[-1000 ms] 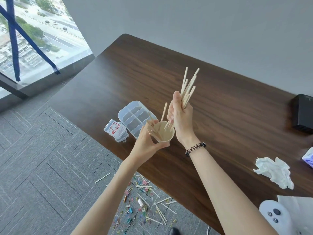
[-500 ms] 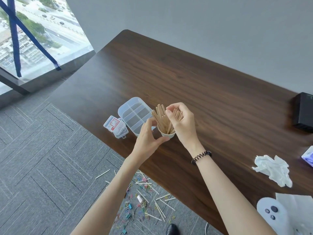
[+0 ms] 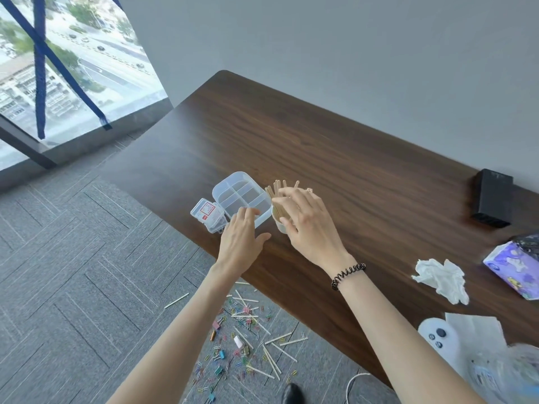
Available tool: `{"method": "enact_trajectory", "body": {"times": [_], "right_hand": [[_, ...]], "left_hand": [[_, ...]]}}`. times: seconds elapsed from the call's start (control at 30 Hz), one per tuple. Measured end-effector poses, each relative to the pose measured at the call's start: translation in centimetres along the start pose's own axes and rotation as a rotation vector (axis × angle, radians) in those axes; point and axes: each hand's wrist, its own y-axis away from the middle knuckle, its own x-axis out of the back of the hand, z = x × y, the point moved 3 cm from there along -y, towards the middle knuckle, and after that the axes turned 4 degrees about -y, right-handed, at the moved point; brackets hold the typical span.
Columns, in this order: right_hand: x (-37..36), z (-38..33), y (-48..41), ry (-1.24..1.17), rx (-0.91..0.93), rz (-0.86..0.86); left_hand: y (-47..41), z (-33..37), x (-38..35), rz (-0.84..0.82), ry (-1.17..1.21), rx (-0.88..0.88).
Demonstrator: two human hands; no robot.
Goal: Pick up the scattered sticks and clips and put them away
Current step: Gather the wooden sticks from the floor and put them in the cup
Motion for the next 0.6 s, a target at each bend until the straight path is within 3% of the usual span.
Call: {"method": "enact_trajectory", "body": {"times": [0.17,0.6], "right_hand": [[-0.5,-4.5,3.0,0.071,0.056,-0.073],[-11.8,-18.0,18.7,0.052,-0.121,-0.297]], "left_hand": [[4.1,-2.5,2.5,0.036,-0.097,-0.044],[23.3,-14.3,0.0,-0.222,-0.139,-0.167]]}}
